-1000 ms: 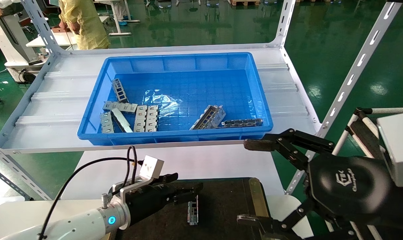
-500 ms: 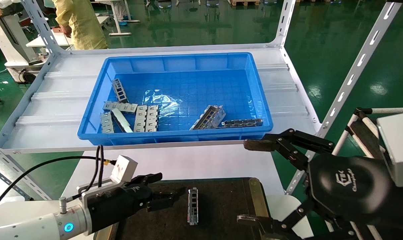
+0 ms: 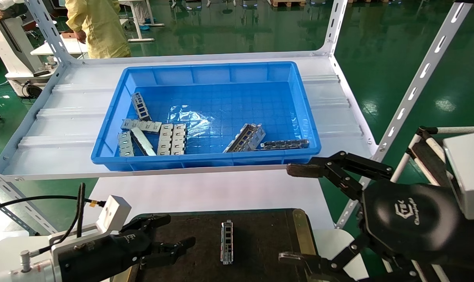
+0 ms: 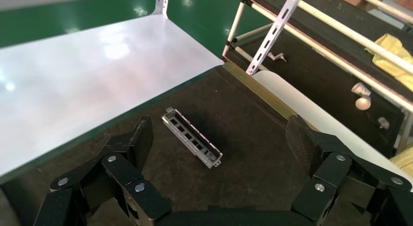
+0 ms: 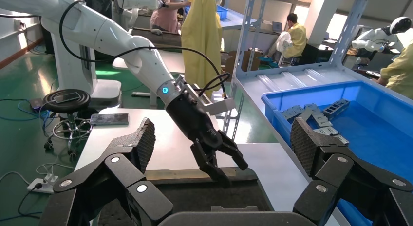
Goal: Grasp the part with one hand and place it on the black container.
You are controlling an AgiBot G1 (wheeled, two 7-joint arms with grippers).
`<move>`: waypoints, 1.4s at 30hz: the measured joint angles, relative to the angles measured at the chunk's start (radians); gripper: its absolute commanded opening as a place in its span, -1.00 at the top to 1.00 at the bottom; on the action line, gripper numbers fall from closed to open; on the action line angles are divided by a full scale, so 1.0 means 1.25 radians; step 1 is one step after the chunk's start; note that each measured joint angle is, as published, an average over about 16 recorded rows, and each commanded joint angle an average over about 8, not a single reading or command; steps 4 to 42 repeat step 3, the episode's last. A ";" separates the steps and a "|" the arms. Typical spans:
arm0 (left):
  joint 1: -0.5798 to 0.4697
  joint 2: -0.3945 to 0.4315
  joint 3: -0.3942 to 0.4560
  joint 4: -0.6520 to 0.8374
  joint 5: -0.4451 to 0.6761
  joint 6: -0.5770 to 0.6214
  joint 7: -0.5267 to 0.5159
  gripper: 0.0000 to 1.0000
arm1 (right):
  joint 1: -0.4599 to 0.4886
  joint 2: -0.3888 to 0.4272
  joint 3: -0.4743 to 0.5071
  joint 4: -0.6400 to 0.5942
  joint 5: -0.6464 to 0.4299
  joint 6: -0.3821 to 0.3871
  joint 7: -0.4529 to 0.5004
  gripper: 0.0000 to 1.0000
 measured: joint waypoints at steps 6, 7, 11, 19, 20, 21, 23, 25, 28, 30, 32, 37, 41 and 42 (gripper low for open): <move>0.008 -0.011 -0.007 -0.008 -0.006 0.008 0.011 -1.00 | 0.000 0.000 0.000 0.000 0.000 0.000 0.000 -1.00; 0.008 -0.011 -0.007 -0.008 -0.006 0.008 0.011 -1.00 | 0.000 0.000 0.000 0.000 0.000 0.000 0.000 -1.00; 0.008 -0.011 -0.007 -0.008 -0.006 0.008 0.011 -1.00 | 0.000 0.000 0.000 0.000 0.000 0.000 0.000 -1.00; 0.008 -0.011 -0.007 -0.008 -0.006 0.008 0.011 -1.00 | 0.000 0.000 0.000 0.000 0.000 0.000 0.000 -1.00; 0.008 -0.011 -0.007 -0.008 -0.006 0.008 0.011 -1.00 | 0.000 0.000 0.000 0.000 0.000 0.000 0.000 -1.00; 0.008 -0.011 -0.007 -0.008 -0.006 0.008 0.011 -1.00 | 0.000 0.000 0.000 0.000 0.000 0.000 0.000 -1.00; 0.008 -0.011 -0.007 -0.008 -0.006 0.008 0.011 -1.00 | 0.000 0.000 0.000 0.000 0.000 0.000 0.000 -1.00; 0.008 -0.011 -0.007 -0.008 -0.006 0.008 0.011 -1.00 | 0.000 0.000 0.000 0.000 0.000 0.000 0.000 -1.00; 0.008 -0.011 -0.007 -0.008 -0.006 0.008 0.011 -1.00 | 0.000 0.000 0.000 0.000 0.000 0.000 0.000 -1.00; 0.008 -0.011 -0.007 -0.008 -0.006 0.008 0.011 -1.00 | 0.000 0.000 0.000 0.000 0.000 0.000 0.000 -1.00; 0.008 -0.011 -0.007 -0.008 -0.006 0.008 0.011 -1.00 | 0.000 0.000 0.000 0.000 0.000 0.000 0.000 -1.00; 0.008 -0.011 -0.007 -0.008 -0.006 0.008 0.011 -1.00 | 0.000 0.000 0.000 0.000 0.000 0.000 0.000 -1.00; 0.008 -0.011 -0.007 -0.008 -0.006 0.008 0.011 -1.00 | 0.000 0.000 0.000 0.000 0.000 0.000 0.000 -1.00; 0.008 -0.011 -0.007 -0.008 -0.006 0.008 0.011 -1.00 | 0.000 0.000 0.000 0.000 0.000 0.000 0.000 -1.00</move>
